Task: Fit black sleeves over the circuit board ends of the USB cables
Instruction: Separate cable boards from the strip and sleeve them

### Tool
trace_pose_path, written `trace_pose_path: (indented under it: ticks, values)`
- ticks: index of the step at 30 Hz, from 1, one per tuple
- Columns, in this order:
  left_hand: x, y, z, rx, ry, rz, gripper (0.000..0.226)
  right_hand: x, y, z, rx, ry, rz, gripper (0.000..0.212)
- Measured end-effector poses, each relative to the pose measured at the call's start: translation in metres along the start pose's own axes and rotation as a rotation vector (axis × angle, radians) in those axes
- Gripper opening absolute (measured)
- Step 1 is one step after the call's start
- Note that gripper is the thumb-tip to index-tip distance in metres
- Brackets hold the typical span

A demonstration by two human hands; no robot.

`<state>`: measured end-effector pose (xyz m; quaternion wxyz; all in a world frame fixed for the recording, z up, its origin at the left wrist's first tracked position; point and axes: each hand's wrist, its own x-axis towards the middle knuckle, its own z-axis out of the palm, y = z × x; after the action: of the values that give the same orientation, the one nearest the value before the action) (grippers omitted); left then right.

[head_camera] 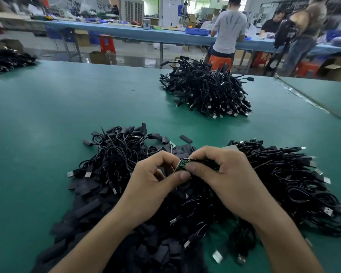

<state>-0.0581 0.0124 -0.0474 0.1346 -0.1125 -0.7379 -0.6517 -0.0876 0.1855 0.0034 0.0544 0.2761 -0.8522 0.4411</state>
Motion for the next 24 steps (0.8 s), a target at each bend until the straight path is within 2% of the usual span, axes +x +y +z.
trace_pose_path:
  ticks: [6, 11, 15, 17, 20, 22, 24]
  values:
    - [0.002, 0.001, -0.005, -0.055, -0.003, 0.009, 0.012, 0.002, 0.010, 0.003, 0.127, -0.062, -0.020, 0.008]
    - [0.002, -0.002, -0.009, -0.168, -0.044, 0.012, 0.020, 0.007, 0.010, 0.002, 0.188, -0.101, -0.098, 0.019]
    - [0.003, -0.005, -0.009, -0.259, -0.020, -0.008, 0.020, 0.008, 0.006, 0.003, 0.255, -0.086, -0.065, 0.016]
    - [0.004, -0.005, -0.011, -0.304, 0.042, -0.018, 0.019, 0.006, 0.009, 0.006, 0.163, 0.044, 0.012, 0.011]
    - [0.008, -0.005, -0.017, -0.373, 0.171, -0.030, 0.024, 0.007, 0.015, 0.002, -0.254, 0.372, 0.170, 0.003]
    - [0.011, -0.005, -0.021, -0.459, 0.272, -0.015, 0.017, 0.008, 0.017, -0.001, -0.524, 0.518, 0.245, 0.018]
    - [0.014, -0.004, -0.024, -0.516, 0.341, 0.024, 0.010, 0.008, 0.018, 0.000, -0.620, 0.560, 0.262, 0.033]
